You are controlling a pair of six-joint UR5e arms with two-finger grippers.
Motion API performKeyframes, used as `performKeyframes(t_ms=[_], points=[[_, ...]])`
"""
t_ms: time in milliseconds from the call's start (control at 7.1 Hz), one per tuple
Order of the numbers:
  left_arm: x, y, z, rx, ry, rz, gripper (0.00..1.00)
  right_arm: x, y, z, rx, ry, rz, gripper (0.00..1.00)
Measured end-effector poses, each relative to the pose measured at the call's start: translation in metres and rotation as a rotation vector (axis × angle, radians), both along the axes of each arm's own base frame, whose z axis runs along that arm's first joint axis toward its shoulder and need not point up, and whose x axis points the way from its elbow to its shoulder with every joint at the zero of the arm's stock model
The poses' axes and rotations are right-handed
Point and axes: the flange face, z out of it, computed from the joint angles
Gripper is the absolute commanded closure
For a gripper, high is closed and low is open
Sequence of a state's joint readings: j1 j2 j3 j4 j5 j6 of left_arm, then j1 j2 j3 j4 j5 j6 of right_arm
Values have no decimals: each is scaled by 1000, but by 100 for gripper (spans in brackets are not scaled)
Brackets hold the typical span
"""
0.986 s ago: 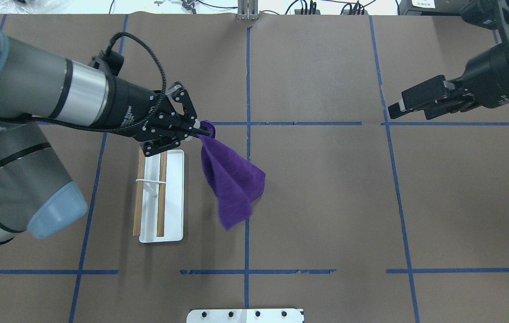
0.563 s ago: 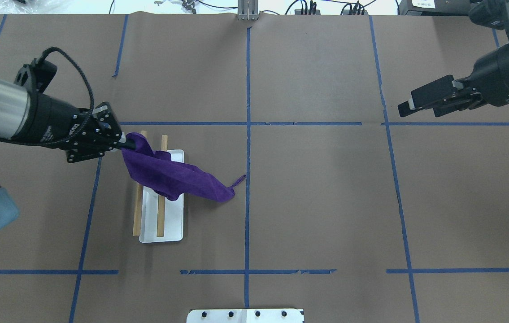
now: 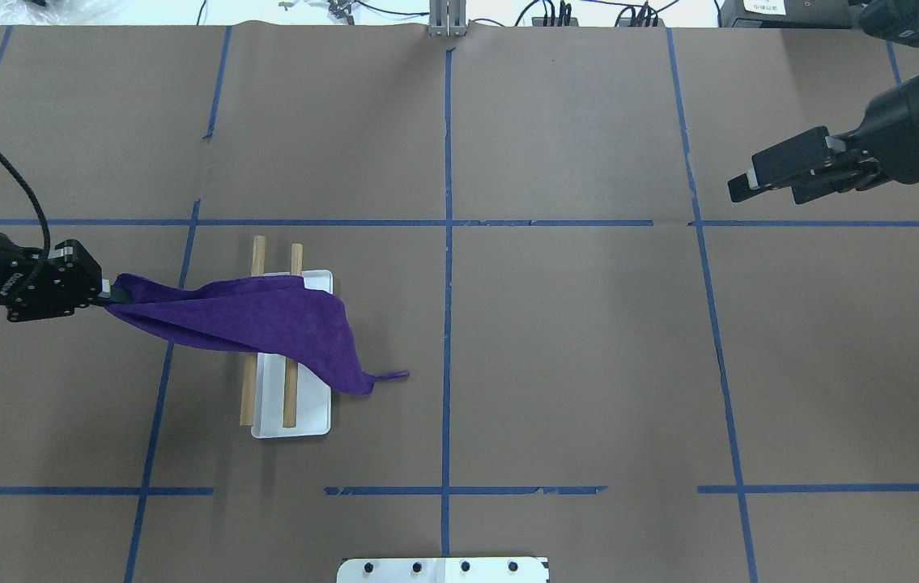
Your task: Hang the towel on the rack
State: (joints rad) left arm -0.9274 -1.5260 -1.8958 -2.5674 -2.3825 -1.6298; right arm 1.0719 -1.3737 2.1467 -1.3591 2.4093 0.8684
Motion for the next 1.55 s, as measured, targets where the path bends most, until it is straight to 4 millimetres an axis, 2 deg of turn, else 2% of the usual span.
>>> performKeyframes(t_ms=[141,282,423,704,845,986,1268,1549], points=[[-8,-4,15,2,-5,7,64,1,-1,2,-3,2,4,0],[-8,-7,23,1,-10,12,13,3,-3,3,-6,4,8,0],[-6,-11,30,-3,-17,13,0,5,-4,6,-10,7,12,0],[-3,-16,39,-14,-28,8,0,12,-10,23,-35,29,30,0],[-6,-18,42,-10,-33,1,0,22,-11,46,-51,55,37,0],[-13,-24,47,35,-47,-8,0,39,-12,81,-60,98,40,0],[-45,-45,85,273,-136,-13,0,90,-30,181,-58,207,35,0],[-102,-71,139,529,-282,-14,0,157,-49,285,-44,307,27,0]])
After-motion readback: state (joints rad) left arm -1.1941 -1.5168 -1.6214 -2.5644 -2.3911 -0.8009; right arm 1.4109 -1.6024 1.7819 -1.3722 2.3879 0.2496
